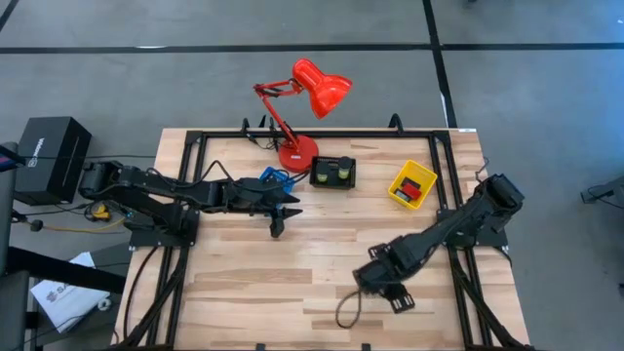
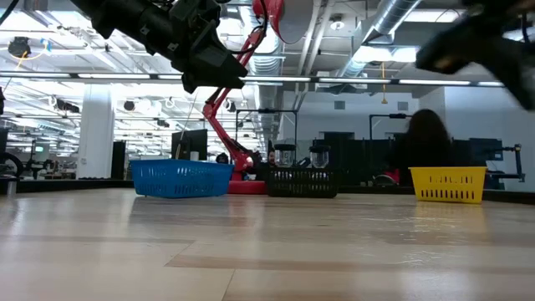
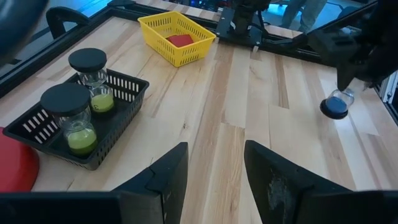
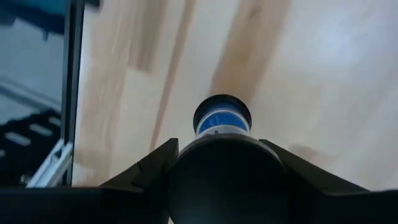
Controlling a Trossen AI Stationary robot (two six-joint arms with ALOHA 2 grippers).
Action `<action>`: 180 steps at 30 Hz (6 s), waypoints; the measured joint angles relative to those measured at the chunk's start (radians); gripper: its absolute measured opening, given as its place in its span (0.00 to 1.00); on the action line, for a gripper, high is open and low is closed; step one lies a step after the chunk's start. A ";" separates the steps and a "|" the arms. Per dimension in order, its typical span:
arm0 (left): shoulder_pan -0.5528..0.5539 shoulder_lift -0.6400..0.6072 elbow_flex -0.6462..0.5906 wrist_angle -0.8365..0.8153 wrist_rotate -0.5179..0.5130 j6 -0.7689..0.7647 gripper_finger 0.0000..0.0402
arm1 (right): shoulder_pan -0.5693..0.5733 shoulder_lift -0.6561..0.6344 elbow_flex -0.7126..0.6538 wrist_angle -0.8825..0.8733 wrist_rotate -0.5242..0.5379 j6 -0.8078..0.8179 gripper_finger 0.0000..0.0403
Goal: Pick & Place Office items
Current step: Put the blue hourglass into the black bin
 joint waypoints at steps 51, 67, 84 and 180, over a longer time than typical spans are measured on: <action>0.000 0.000 0.000 -0.008 0.000 0.035 0.38 | -0.903 0.027 0.214 0.145 0.101 -0.682 0.48; 0.000 0.000 0.000 -0.005 -0.001 0.026 0.38 | -0.917 0.160 0.215 0.125 0.103 -0.745 0.48; 0.000 0.000 0.000 -0.004 -0.005 0.027 0.38 | -0.924 0.162 0.223 0.139 0.107 -0.778 0.56; -0.037 0.000 0.000 0.000 -0.001 -0.036 0.38 | -0.577 -0.092 0.287 -0.334 0.258 -0.409 0.01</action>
